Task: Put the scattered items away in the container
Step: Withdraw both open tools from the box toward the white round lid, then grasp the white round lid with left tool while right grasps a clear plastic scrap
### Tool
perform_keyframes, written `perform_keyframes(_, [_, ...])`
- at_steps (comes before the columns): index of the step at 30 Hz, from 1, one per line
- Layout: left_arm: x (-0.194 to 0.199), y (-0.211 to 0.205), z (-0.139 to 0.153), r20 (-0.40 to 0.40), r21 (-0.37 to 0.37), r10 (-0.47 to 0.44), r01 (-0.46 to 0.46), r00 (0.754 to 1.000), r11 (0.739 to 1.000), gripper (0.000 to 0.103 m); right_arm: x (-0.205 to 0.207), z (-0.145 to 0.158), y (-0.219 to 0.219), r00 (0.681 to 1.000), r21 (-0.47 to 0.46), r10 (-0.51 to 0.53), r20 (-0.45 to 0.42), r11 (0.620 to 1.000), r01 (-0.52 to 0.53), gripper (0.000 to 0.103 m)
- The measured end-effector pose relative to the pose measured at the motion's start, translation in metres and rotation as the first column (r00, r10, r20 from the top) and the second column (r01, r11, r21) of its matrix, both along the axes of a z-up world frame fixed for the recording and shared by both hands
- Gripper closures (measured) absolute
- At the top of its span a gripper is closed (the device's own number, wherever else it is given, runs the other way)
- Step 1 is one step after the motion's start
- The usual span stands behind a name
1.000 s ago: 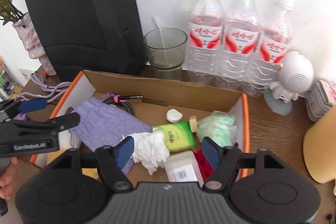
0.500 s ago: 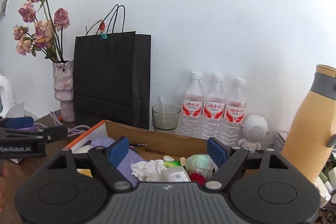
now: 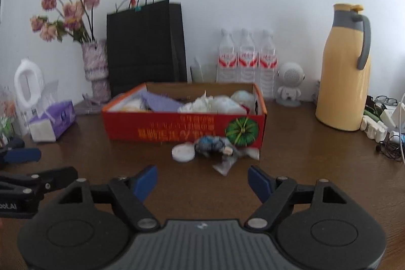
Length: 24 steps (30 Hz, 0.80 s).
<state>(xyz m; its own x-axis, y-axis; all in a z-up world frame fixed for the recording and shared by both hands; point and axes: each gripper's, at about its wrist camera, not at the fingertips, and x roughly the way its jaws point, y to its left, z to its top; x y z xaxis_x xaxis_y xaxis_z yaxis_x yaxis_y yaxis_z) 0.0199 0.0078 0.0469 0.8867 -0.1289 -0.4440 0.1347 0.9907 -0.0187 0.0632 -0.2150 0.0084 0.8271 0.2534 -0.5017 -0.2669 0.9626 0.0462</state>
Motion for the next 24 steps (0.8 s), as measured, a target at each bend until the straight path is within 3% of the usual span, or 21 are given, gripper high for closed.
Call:
perform_keyframes(2, [0.020,-0.005,-0.002,-0.011,0.006,0.002,-0.002,1.000,1.000,0.010,0.021,-0.006,-0.005,0.999,0.050,-0.017,-0.049,0.999,0.020,0.047])
perform_keyframes(5, [0.055,-0.012,-0.008,-0.051,-0.017,-0.076,0.075,0.996,0.997,0.028,0.057,-0.015,-0.004,0.995,0.101,-0.029,-0.098,0.994,0.039,0.055])
perform_keyframes(9, [0.104,-0.022,-0.021,-0.123,-0.058,-0.151,0.145,0.981,0.988,0.032,0.102,-0.026,0.006,0.989,0.068,-0.054,-0.141,0.996,0.064,0.062])
perform_keyframes(11, [0.125,-0.030,-0.029,-0.161,-0.032,-0.151,0.148,0.975,0.988,0.032,0.116,-0.030,0.007,0.984,0.047,-0.081,-0.159,0.995,0.090,0.068])
perform_keyframes(14, [0.149,-0.044,-0.037,-0.182,0.012,-0.151,0.156,0.972,0.988,0.032,0.121,-0.037,0.003,0.985,0.012,-0.075,-0.155,0.997,0.078,0.086])
perform_keyframes(18, [0.167,-0.061,-0.043,-0.184,0.041,-0.174,0.184,0.968,0.982,0.032,0.116,-0.036,-0.004,0.986,-0.036,-0.062,-0.155,0.998,0.057,0.087])
perform_keyframes(22, [0.176,-0.065,-0.049,-0.214,0.036,-0.180,0.192,0.960,0.981,0.063,0.104,-0.035,-0.016,0.985,0.014,-0.051,-0.166,0.998,0.054,0.087])
perform_keyframes(24, [0.174,-0.063,-0.048,-0.207,0.039,-0.176,0.188,0.962,0.981,0.063,0.098,-0.036,-0.020,0.985,0.037,-0.048,-0.166,0.998,0.055,0.087])
